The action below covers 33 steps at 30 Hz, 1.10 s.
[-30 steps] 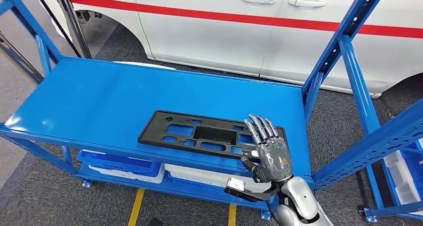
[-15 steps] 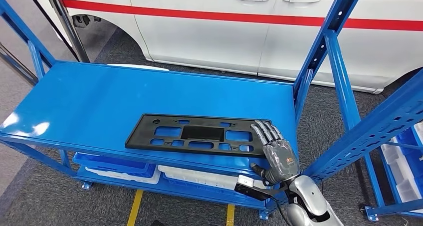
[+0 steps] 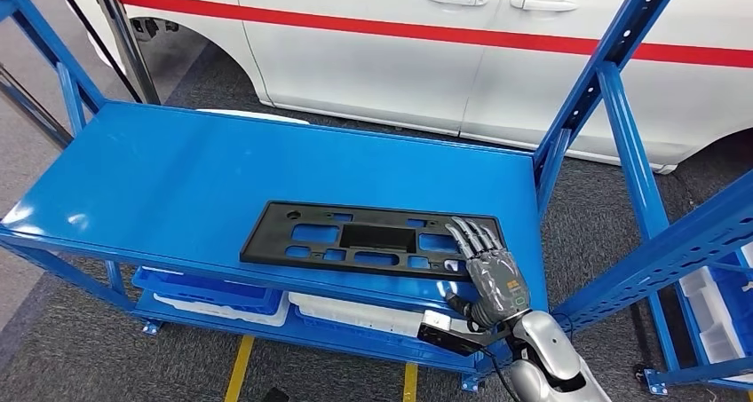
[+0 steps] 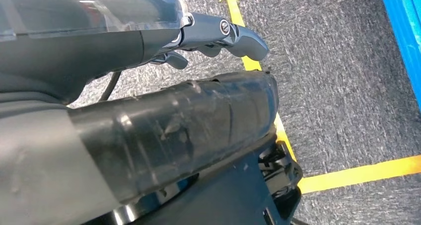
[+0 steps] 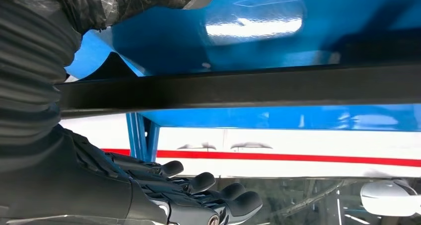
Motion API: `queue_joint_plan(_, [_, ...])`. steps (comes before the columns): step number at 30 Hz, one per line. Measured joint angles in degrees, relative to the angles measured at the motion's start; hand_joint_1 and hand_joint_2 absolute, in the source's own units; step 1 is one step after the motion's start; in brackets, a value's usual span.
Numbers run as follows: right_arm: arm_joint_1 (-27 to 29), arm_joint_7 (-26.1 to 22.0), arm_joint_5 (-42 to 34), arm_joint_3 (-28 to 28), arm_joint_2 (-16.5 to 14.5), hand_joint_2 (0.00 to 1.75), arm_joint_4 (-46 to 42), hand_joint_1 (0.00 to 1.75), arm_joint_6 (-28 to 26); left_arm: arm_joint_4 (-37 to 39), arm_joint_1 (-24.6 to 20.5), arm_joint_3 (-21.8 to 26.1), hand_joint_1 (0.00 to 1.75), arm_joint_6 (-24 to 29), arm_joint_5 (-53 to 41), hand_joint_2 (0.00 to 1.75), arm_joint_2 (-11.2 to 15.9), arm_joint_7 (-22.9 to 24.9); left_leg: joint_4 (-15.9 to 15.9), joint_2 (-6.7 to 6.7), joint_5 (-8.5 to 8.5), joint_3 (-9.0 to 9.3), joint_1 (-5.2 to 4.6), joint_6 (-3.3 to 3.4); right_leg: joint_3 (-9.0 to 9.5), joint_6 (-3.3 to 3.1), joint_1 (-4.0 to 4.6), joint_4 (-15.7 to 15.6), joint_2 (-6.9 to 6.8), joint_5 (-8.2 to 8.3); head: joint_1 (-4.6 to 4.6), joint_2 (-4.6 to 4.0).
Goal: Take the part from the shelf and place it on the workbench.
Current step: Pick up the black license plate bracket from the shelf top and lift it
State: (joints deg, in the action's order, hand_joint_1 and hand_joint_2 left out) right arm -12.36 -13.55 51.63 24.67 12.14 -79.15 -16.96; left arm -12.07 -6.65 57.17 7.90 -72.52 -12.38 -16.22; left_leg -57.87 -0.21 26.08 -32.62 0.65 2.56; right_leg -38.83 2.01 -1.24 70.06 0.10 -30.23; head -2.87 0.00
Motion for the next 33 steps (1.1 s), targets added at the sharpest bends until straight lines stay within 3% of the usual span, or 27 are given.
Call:
queue_joint_plan(2, [-0.2,0.0,0.0,0.0,0.0,1.75,0.2,0.00,0.0,0.0,0.0,0.0,0.00,0.0,0.0,0.00,0.0,0.0,-0.4,-0.08,0.31,-0.07,-0.09,-0.43,3.52,-0.26,-0.05,-7.3,-0.04,2.84,0.01,0.00])
queue_joint_plan(3, [-0.3,0.0,0.0,0.0,0.1,1.75,0.3,0.00,0.1,0.0,-0.1,0.0,0.00,0.0,0.0,0.00,0.0,0.0,-0.6,-0.11,0.40,-0.18,-0.19,-0.75,4.51,-0.53,0.07,-9.5,-0.03,3.34,0.03,0.00])
queue_joint_plan(6, [-0.6,0.0,0.1,0.0,0.1,1.75,0.6,0.00,0.2,0.0,-0.1,0.0,0.00,0.0,-0.1,0.00,0.0,0.0,-0.5,-0.13,0.44,-0.35,-0.32,-1.71,4.78,-1.57,0.35,-10.5,0.05,3.35,0.08,0.00])
queue_joint_plan(8, [-1.0,0.0,0.5,0.0,0.1,1.75,0.8,0.00,0.3,0.0,-0.1,0.0,0.00,-0.1,-0.2,0.00,0.0,0.0,-2.0,-0.10,1.68,-0.87,-0.17,-2.29,4.96,-2.34,0.18,-10.9,-0.01,3.58,0.09,0.00])
queue_joint_plan(11, [-1.7,0.3,1.2,0.0,0.0,1.75,1.5,0.00,0.4,0.0,-0.2,-0.1,0.00,-0.2,-0.3,0.00,0.0,0.2,-11.7,-0.06,6.75,-5.16,-0.01,-2.83,5.01,-3.09,0.28,-11.1,-0.20,3.67,0.11,0.00])
queue_joint_plan(13, [-2.2,0.6,1.7,0.0,-0.1,1.75,2.2,0.00,0.3,0.0,-0.1,-0.2,0.00,-0.2,-0.4,0.00,0.0,0.3,-16.7,-0.05,8.02,-7.53,0.00,-2.93,4.98,-3.18,0.47,-11.0,-0.23,3.66,0.10,0.00])
queue_joint_plan(14, [-2.5,0.7,2.0,0.0,-0.2,1.75,2.7,0.00,0.2,0.0,-0.1,-0.2,0.00,-0.3,-0.6,0.00,0.0,0.4,-16.1,-0.05,7.03,-7.29,0.00,-2.86,5.01,-3.17,0.52,-11.0,-0.20,3.66,0.10,0.00])
queue_joint_plan(15, [-2.9,0.8,2.4,0.0,-0.4,1.75,3.2,0.00,0.0,0.0,-0.1,-0.2,0.00,-0.3,-0.7,0.00,0.0,0.4,-13.4,-0.05,5.13,-5.99,-0.01,-2.70,5.06,-3.16,0.54,-11.0,-0.16,3.65,0.10,0.00])
queue_joint_plan(17, [-3.9,0.9,3.1,0.1,-0.7,1.75,4.5,0.00,-0.5,0.0,-0.3,-0.4,0.00,-0.3,-1.0,0.00,0.0,0.6,-5.4,-0.04,1.58,-2.31,-0.13,-2.17,5.07,-3.01,0.68,-10.8,-0.09,3.57,0.10,0.00])
queue_joint_plan(19, [-5.0,0.9,3.7,0.2,-1.1,1.75,5.9,0.00,-1.0,0.0,-0.6,-0.8,0.00,-0.3,-1.2,0.00,0.0,0.8,-1.3,-0.06,0.54,-0.54,-0.36,-1.71,4.83,-2.58,0.82,-10.7,-0.07,3.63,0.09,0.00])
queue_joint_plan(23, [-6.7,1.0,4.3,0.6,-2.0,1.75,8.1,0.00,-1.5,0.0,-0.7,-1.3,0.00,-0.4,-1.4,0.00,0.0,1.2,-0.2,-0.05,-0.03,-0.29,-0.20,-0.60,4.44,-1.39,0.73,-10.0,-0.06,3.14,0.05,0.00])
queue_joint_plan(25, [-7.3,1.0,4.5,0.8,-2.4,1.75,9.1,0.00,-1.5,0.0,-0.8,-1.5,0.00,-0.4,-1.5,0.00,-0.1,1.3,0.2,0.01,-0.35,-0.18,-0.03,-0.07,2.40,-0.79,0.49,-5.3,-0.07,0.29,0.03,0.00])
queue_joint_plan(27, [-7.6,1.0,4.7,1.2,-2.7,1.75,10.1,0.00,-1.6,0.0,-0.9,-1.5,0.00,-0.4,-1.6,0.00,-0.1,1.3,0.2,0.03,-0.37,-0.26,-0.04,0.07,-1.00,-0.28,0.35,1.9,-0.08,-2.87,0.02,0.00])
queue_joint_plan(28, [-7.7,1.0,4.8,1.3,-2.9,1.75,10.6,0.00,-1.7,0.0,-0.9,-1.5,0.00,-0.4,-1.6,0.00,-0.1,1.3,0.1,0.02,-0.35,-0.25,-0.04,0.07,-2.08,-0.10,0.28,4.1,-0.08,-3.30,0.02,0.00])
queue_joint_plan(29, [-7.9,1.0,4.9,1.5,-3.0,1.75,11.0,0.00,-1.8,0.0,-0.8,-1.6,0.00,-0.4,-1.6,0.00,-0.1,1.3,0.1,0.02,-0.31,-0.21,-0.03,0.03,-2.19,0.00,0.18,4.3,-0.09,-2.61,0.02,0.00])
queue_joint_plan(31, [-8.6,0.9,5.0,1.8,-3.5,1.75,11.7,0.00,-2.0,0.0,-0.9,-1.7,0.00,-0.4,-1.9,0.00,-0.1,1.4,-0.2,0.02,-0.11,-0.11,0.01,-0.21,0.65,0.00,-0.05,-1.7,-0.10,1.11,0.01,0.00])
queue_joint_plan(33, [-9.6,0.9,5.0,2.2,-4.1,1.75,12.7,0.00,-1.9,0.0,-1.0,-1.9,0.00,-0.5,-2.0,0.00,-0.2,1.5,-0.5,0.00,0.14,-0.21,-0.13,-0.72,3.87,-0.41,0.05,-8.5,-0.06,3.44,0.02,0.00])
